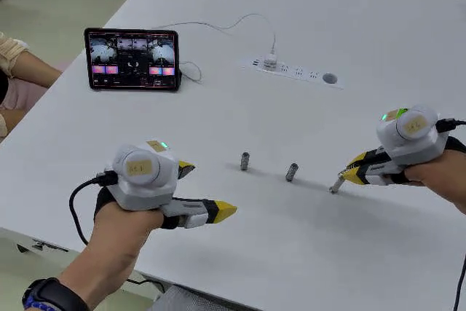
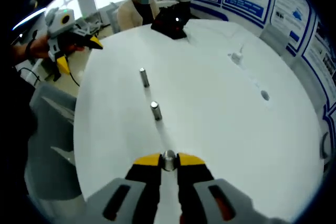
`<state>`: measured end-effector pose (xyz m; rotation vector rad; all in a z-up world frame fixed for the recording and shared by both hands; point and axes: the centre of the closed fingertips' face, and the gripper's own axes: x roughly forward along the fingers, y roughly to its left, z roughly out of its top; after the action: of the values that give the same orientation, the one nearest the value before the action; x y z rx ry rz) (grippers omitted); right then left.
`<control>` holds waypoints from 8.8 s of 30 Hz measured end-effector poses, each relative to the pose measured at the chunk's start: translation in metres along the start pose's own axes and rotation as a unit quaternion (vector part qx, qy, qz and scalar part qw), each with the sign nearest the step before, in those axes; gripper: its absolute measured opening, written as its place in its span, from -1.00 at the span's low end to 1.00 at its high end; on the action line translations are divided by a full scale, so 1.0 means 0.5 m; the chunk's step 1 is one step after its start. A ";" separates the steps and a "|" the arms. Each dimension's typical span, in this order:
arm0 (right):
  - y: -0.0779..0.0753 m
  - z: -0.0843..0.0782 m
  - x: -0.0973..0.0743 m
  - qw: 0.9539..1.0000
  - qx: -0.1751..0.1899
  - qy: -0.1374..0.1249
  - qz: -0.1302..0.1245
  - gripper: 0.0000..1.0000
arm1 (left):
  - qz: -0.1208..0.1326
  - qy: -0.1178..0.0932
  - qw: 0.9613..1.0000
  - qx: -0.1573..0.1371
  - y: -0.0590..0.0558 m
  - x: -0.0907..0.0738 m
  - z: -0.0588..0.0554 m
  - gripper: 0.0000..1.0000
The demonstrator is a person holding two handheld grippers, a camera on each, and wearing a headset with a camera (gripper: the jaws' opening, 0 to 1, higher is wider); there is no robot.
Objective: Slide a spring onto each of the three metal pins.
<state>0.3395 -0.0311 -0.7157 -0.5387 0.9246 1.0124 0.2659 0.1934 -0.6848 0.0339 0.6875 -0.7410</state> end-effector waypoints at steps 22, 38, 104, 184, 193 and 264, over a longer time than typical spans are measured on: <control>-0.015 -0.022 0.034 1.000 0.009 0.024 0.002 -0.75 | -0.002 0.001 1.000 -0.006 -0.001 -0.002 -0.007 0.42; -0.018 -0.029 0.073 0.999 0.015 0.034 0.011 -0.75 | -0.001 0.002 1.000 -0.007 0.004 -0.006 -0.009 0.41; 0.033 -0.069 0.049 0.953 0.269 -0.139 -0.004 0.36 | -0.013 -0.017 1.000 -0.016 0.012 -0.003 0.037 0.56; 0.135 -0.072 -0.058 0.937 0.273 -0.207 -0.063 0.76 | -0.063 -0.027 0.997 -0.020 0.026 0.013 0.062 0.80; 0.145 -0.065 -0.060 0.936 0.272 -0.214 -0.061 0.80 | -0.069 -0.018 0.997 -0.017 0.021 0.014 0.055 0.82; 0.162 -0.084 -0.068 0.934 0.282 -0.211 -0.061 0.80 | -0.069 -0.024 0.997 -0.024 0.017 0.012 0.053 0.91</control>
<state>0.2433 -0.0425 -0.7067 0.1075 0.7355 0.6646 0.2892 0.1892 -0.6693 -0.0747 0.6663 -0.8552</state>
